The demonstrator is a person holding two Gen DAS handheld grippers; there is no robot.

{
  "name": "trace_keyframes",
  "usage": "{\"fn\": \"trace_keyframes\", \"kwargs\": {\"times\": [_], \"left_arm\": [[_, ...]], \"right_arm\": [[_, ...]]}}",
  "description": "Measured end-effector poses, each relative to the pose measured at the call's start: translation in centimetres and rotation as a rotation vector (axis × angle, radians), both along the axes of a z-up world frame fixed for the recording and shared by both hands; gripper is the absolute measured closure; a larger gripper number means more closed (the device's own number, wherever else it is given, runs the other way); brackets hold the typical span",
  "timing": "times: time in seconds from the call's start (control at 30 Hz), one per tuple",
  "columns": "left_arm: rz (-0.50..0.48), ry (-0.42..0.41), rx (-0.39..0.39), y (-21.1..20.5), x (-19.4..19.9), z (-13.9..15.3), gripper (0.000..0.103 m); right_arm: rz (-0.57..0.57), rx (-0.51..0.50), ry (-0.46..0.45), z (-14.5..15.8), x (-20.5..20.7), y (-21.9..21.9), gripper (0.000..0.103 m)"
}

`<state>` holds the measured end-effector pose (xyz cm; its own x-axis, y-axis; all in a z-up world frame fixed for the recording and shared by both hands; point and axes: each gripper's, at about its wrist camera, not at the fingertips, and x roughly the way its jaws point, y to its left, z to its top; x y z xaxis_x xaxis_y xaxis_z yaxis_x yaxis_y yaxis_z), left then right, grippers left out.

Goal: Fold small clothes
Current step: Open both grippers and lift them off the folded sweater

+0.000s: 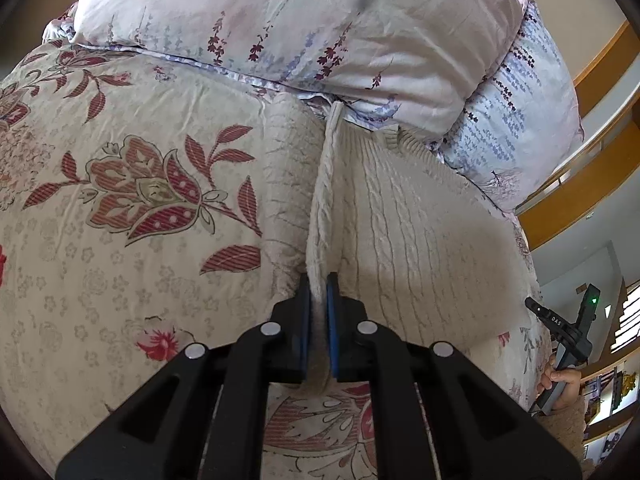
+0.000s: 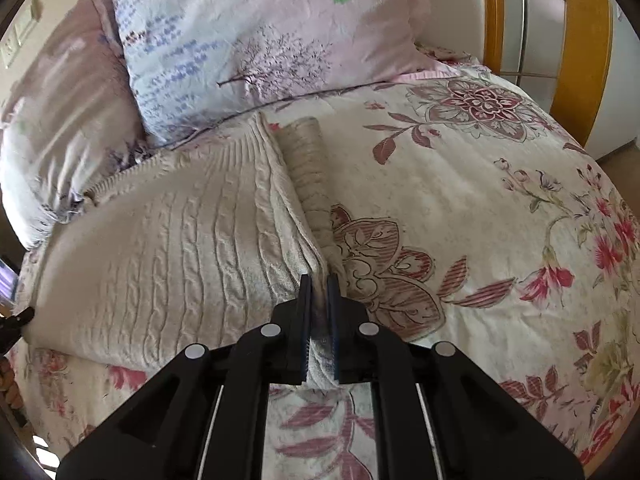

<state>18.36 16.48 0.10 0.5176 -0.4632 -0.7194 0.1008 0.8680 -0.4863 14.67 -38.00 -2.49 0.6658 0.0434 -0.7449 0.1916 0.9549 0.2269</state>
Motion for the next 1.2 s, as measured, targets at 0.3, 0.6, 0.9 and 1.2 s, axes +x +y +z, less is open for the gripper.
{"fn": "trace_keyframes", "kwargs": {"times": [0.3,0.6,0.9,1.2], "left_arm": [[0.006,-0.122,0.074,-1.3,-0.9,3.1,0.054],[-0.067,-0.146,0.169,-5.4,-0.2,3.1,0.04],[-0.091,-0.12,0.203,-5.7,-0.5,1.5,0.043],[0.085,-0.09,0.006,0.0,1.1,3.4,0.032]], "right_arm": [[0.003,-0.063,-0.056,3.0,0.1,2.1,0.059],[0.182,-0.15,0.002,1.8,2.9,8.5,0.056],[0.205,-0.203,0.03,0.2,2.1,9.2,0.048],[0.218,-0.13,0.002,2.8,3.5,11.5,0.038]]}}
